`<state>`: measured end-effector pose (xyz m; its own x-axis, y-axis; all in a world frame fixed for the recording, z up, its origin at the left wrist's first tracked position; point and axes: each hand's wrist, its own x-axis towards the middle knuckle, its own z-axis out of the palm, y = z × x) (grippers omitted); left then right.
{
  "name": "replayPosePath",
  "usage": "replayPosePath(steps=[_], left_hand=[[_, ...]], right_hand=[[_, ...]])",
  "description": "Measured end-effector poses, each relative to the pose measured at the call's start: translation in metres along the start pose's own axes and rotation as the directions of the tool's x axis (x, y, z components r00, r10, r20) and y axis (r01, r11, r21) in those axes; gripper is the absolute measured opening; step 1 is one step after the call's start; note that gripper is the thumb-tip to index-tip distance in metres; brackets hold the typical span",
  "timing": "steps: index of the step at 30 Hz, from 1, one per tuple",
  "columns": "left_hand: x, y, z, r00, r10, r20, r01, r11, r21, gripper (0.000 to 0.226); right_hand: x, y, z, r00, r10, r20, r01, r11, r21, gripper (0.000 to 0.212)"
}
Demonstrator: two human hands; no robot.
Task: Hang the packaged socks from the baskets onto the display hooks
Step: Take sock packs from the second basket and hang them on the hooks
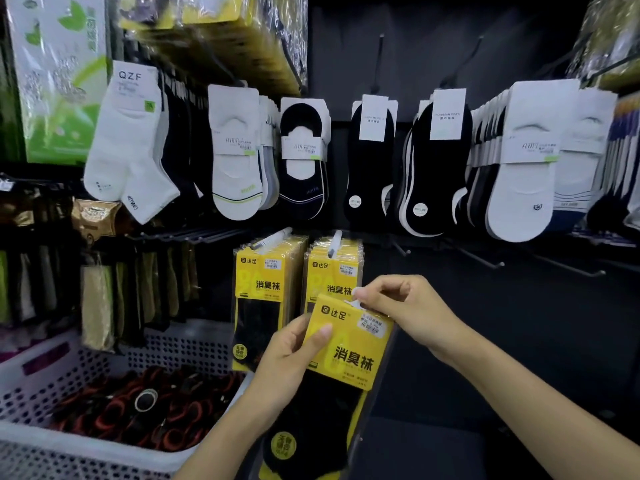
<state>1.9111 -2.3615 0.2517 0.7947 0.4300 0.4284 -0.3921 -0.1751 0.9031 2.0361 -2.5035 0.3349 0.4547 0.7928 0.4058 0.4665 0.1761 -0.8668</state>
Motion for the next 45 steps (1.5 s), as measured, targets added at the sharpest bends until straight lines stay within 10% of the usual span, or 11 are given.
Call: replayPosePath(steps=[15,30,40,45], left_hand=[[0.038,-0.018,0.004,0.976,0.002,-0.219,-0.005,1.0,-0.01,0.038],[0.104,-0.069,-0.008,0.935,0.0,-0.355,0.126,0.935,0.331,0.063],[-0.005,-0.142,0.004,0.926,-0.234,-0.295,0.336,0.868,0.366,0.077],[-0.119,-0.197,0.043,0.849,-0.47,-0.243,0.514,0.841,0.169,0.05]], right_hand=[[0.029,0.046,0.017,0.938,0.194,-0.287,-0.11,0.952,0.286,0.012],[0.115,0.119,0.035,0.774,0.302,-0.557,-0.259,0.953,0.158,0.026],[-0.027,0.163,0.006,0.817,0.496,-0.294,-0.474,0.868,0.146,0.028],[-0.153,0.199,-0.014,0.698,0.683,-0.213,-0.683,0.725,0.087,0.031]])
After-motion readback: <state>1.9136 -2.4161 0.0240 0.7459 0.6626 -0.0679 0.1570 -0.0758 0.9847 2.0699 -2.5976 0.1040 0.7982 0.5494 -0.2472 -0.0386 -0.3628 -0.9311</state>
